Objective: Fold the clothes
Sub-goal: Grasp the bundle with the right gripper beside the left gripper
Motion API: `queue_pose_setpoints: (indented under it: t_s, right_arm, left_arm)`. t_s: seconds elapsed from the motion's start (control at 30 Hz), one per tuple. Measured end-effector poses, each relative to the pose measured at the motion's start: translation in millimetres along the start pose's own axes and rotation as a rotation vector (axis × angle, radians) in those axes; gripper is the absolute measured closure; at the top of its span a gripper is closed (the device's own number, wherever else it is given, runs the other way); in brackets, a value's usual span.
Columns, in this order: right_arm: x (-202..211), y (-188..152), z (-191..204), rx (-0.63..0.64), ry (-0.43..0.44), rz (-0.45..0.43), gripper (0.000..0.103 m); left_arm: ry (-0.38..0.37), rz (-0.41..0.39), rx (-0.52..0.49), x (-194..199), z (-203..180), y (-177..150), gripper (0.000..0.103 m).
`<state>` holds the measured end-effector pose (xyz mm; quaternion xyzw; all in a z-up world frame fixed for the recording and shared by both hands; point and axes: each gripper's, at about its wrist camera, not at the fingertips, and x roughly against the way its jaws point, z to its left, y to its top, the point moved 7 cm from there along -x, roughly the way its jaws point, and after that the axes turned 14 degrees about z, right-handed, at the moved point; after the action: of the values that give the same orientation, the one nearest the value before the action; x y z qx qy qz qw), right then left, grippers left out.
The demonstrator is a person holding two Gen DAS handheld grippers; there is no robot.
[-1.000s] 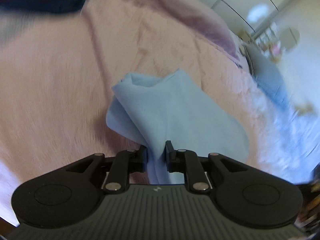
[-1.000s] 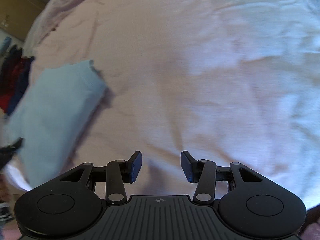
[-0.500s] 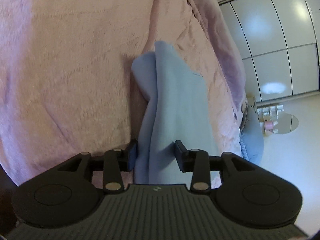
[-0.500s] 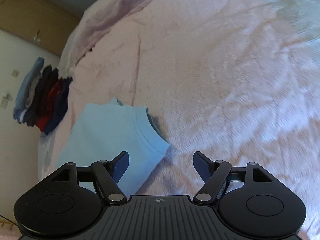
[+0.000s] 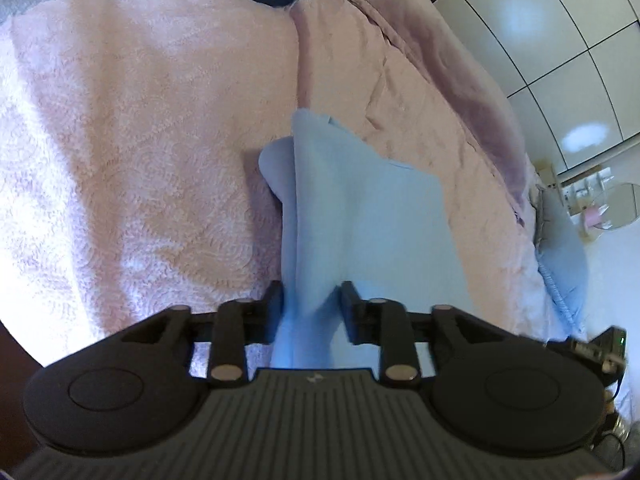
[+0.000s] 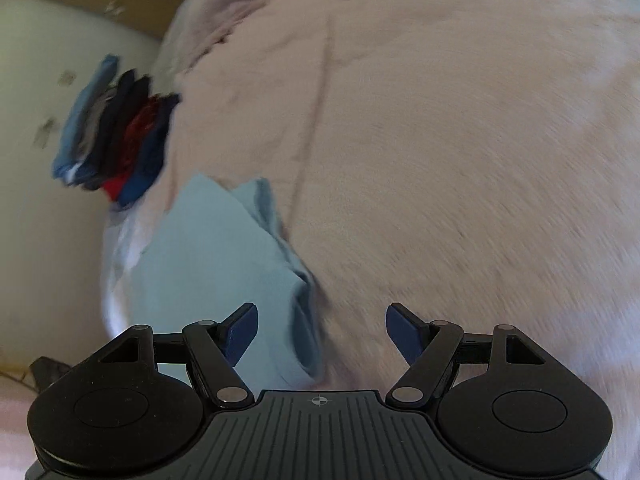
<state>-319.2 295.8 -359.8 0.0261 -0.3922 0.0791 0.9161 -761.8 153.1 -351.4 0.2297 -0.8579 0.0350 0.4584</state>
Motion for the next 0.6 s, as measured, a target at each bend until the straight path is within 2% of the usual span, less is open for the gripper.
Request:
queue_pose_setpoints:
  t_s: [0.03,0.07,0.13,0.2,0.3,0.43,0.6]
  right_arm:
    - [-4,6,3,0.029,0.021,0.006,0.029]
    - [-8,12,5,0.058,0.043,0.011,0.028]
    - [-19,22,10,0.115,0.082,0.036,0.026]
    - [-35,29,11,0.131,0.107,0.078,0.026]
    - [-59,34,9,0.129,0.140,0.147,0.026]
    - [-79,39,7,0.105,0.214,0.161,0.026]
    - [-103,52,11,0.093,0.279,0.171,0.026]
  left_arm:
    - [-0.006,-0.017,0.007,3,1,1,0.072]
    - [-0.010,-0.034,0.028,4,4,3,0.064]
    - [-0.006,-0.049,0.084,4,13,5,0.057]
    - [-0.012,-0.057,0.128,1,18,8,0.058]
    - [-0.053,-0.053,0.130,-7,11,9,0.061]
    - [-0.077,-0.035,0.093,-14,6,8,0.072]
    - [-0.108,-0.016,0.110,-24,12,18,0.070]
